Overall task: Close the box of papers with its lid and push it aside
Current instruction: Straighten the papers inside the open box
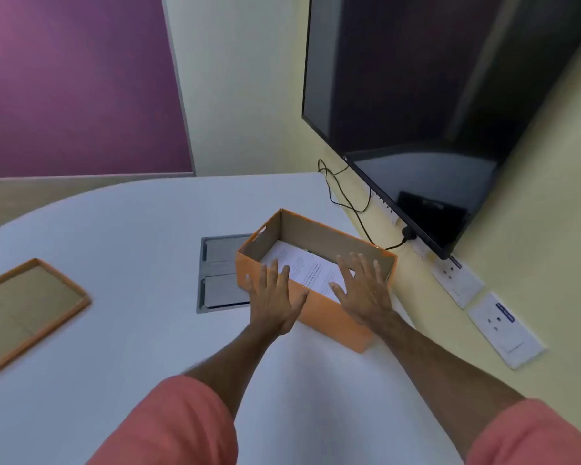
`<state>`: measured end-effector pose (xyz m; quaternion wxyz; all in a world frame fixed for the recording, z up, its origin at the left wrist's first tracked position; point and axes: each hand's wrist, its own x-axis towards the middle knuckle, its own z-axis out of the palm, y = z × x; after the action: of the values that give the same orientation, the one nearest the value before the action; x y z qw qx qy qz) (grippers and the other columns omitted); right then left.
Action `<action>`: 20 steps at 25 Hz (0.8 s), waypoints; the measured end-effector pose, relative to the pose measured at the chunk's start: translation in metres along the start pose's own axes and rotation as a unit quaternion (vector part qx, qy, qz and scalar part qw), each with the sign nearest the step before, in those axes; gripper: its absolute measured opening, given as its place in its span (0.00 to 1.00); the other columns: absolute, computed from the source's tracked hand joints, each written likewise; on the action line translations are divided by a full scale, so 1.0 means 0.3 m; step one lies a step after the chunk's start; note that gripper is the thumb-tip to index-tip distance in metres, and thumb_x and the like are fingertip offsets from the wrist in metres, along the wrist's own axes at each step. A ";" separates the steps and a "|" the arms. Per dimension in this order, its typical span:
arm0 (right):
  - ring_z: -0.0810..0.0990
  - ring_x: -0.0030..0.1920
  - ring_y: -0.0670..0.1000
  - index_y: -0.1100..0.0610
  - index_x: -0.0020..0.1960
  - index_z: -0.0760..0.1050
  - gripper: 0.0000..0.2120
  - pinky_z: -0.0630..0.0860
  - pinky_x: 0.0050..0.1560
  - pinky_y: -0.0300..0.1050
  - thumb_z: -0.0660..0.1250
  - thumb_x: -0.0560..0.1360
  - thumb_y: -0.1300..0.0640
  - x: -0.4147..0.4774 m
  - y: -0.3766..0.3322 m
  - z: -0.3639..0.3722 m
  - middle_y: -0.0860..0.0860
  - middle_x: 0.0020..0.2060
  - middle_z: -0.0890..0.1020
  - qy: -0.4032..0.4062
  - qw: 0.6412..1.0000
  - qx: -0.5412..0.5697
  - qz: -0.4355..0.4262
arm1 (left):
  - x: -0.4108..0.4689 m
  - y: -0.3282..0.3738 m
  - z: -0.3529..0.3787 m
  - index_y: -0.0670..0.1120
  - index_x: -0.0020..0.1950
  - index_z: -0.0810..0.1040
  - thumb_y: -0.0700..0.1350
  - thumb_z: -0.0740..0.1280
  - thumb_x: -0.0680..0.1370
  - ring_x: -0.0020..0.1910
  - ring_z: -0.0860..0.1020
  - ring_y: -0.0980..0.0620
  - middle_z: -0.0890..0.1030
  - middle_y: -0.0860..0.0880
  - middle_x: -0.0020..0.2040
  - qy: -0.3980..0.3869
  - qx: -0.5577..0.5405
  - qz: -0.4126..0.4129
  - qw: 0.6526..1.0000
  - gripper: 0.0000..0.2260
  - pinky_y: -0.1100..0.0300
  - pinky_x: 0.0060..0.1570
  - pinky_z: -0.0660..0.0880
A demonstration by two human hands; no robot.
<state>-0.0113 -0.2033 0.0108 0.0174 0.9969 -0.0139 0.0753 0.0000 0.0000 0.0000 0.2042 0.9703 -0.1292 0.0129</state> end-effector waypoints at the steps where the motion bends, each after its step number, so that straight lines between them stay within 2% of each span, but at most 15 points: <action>1: 0.55 0.77 0.56 0.52 0.77 0.54 0.30 0.47 0.76 0.60 0.50 0.79 0.40 0.028 0.042 0.013 0.57 0.76 0.61 -0.007 1.000 -0.012 0.002 | 0.023 0.037 0.023 0.48 0.78 0.54 0.64 0.51 0.78 0.78 0.46 0.42 0.50 0.45 0.80 -0.008 -0.031 -0.031 0.999 0.33 0.37 0.73 0.41; 6: 0.63 0.73 0.59 0.57 0.73 0.62 0.28 0.57 0.72 0.61 0.58 0.78 0.44 0.183 0.209 0.101 0.59 0.71 0.67 -0.016 1.000 -0.021 -0.003 | 0.117 0.141 0.141 0.46 0.78 0.52 0.61 0.55 0.79 0.78 0.44 0.39 0.46 0.43 0.80 -0.018 -0.119 -0.138 0.983 0.33 0.35 0.72 0.44; 9: 0.67 0.68 0.58 0.58 0.71 0.63 0.28 0.62 0.68 0.58 0.61 0.76 0.46 0.265 0.260 0.152 0.57 0.67 0.70 -0.024 1.000 -0.020 0.002 | 0.165 0.159 0.187 0.46 0.79 0.49 0.60 0.57 0.79 0.78 0.42 0.38 0.43 0.41 0.79 -0.013 -0.143 -0.187 0.972 0.34 0.35 0.72 0.46; 11: 0.67 0.67 0.58 0.59 0.70 0.63 0.28 0.63 0.66 0.58 0.61 0.75 0.47 0.312 0.278 0.182 0.57 0.66 0.70 -0.040 0.999 -0.009 0.026 | 0.185 0.167 0.210 0.44 0.79 0.48 0.59 0.58 0.79 0.77 0.42 0.37 0.42 0.37 0.79 -0.007 -0.159 -0.204 0.966 0.35 0.37 0.73 0.47; 13: 0.65 0.69 0.59 0.60 0.71 0.61 0.29 0.61 0.69 0.60 0.62 0.75 0.48 0.356 0.294 0.215 0.59 0.68 0.67 -0.054 0.998 -0.001 0.043 | 0.194 0.174 0.230 0.41 0.79 0.45 0.55 0.61 0.79 0.77 0.41 0.36 0.40 0.34 0.78 -0.007 -0.178 -0.214 0.960 0.37 0.42 0.74 0.48; 17: 0.57 0.75 0.60 0.61 0.76 0.53 0.36 0.54 0.73 0.63 0.63 0.75 0.49 0.418 0.327 0.249 0.60 0.75 0.60 -0.103 0.993 0.002 0.057 | 0.207 0.178 0.258 0.37 0.77 0.40 0.48 0.66 0.77 0.78 0.41 0.39 0.36 0.36 0.77 -0.023 -0.227 -0.231 0.946 0.42 0.50 0.73 0.55; 20: 0.63 0.72 0.60 0.63 0.75 0.54 0.36 0.60 0.70 0.62 0.64 0.74 0.50 0.417 0.326 0.267 0.60 0.72 0.64 -0.092 0.994 -0.007 0.052 | 0.206 0.173 0.262 0.36 0.77 0.40 0.50 0.66 0.77 0.78 0.45 0.40 0.36 0.39 0.78 -0.028 -0.224 -0.238 0.945 0.42 0.52 0.73 0.58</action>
<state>0.1214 -0.3072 -0.0462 0.0192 0.9974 -0.0681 -0.0165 0.0444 -0.0924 -0.0468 0.4093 0.9022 0.1000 -0.0923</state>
